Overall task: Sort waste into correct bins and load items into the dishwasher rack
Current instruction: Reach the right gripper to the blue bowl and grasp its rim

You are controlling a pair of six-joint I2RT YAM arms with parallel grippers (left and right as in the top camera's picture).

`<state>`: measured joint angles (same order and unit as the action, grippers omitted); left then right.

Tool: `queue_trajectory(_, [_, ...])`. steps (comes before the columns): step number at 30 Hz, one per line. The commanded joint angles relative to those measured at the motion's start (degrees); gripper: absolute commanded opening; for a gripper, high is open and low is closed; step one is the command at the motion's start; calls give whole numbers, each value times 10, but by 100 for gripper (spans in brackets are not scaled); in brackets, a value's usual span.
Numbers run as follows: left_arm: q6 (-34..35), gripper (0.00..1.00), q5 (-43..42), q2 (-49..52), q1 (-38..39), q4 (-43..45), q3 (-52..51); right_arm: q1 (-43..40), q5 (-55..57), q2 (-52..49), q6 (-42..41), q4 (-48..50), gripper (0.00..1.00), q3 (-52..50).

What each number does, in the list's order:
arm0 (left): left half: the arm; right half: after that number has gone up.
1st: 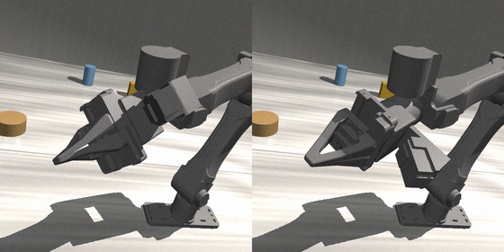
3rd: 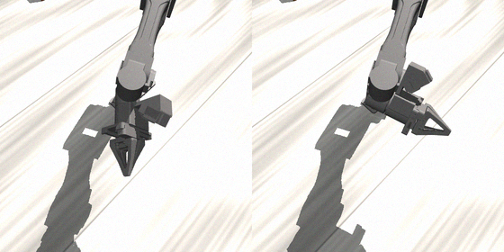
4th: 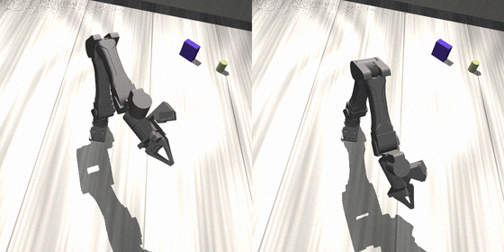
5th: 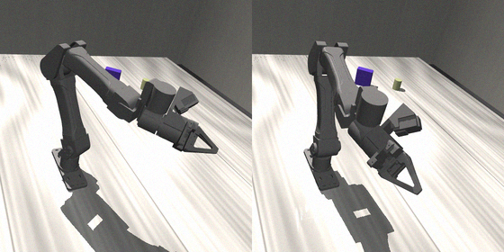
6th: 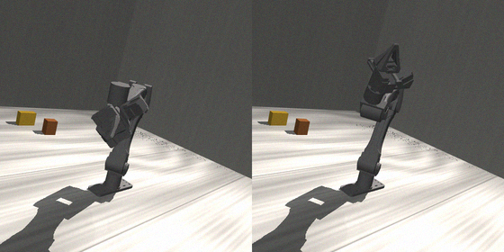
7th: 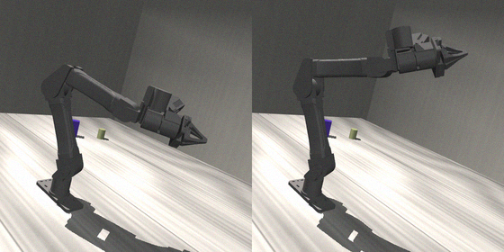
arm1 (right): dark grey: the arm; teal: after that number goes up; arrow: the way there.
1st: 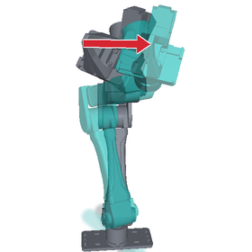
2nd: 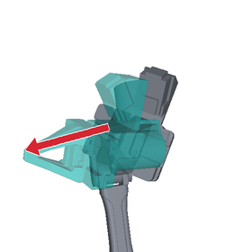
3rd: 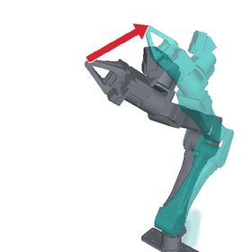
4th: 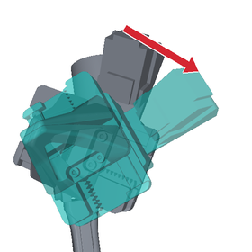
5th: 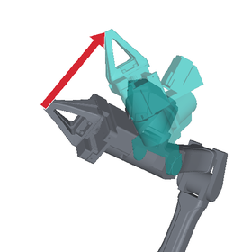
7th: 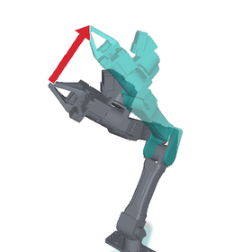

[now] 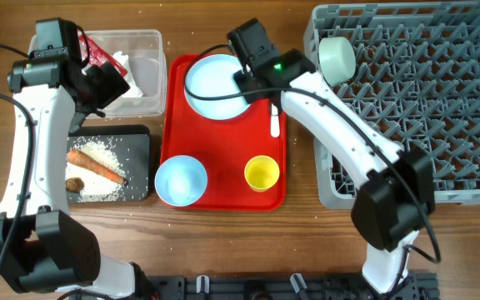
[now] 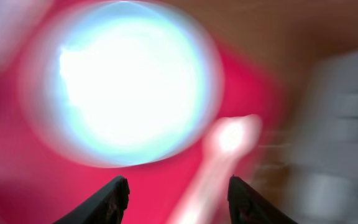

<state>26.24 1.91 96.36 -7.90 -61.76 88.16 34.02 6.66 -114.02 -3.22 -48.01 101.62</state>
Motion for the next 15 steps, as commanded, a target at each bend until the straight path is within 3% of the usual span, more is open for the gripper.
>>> queue_trajectory(1, [-5, 100, 7, -6, -4, 0, 9, 21, -297, -8, -168, -14, 55, -16])
queue_trajectory(10, [-5, 100, 7, -6, -4, 0, 9, 114, -303, -63, -245, -33, 58, -61])
queue_trajectory(15, [-5, 100, 7, -6, -4, 0, 9, 118, -303, -95, -274, -51, 55, -61])
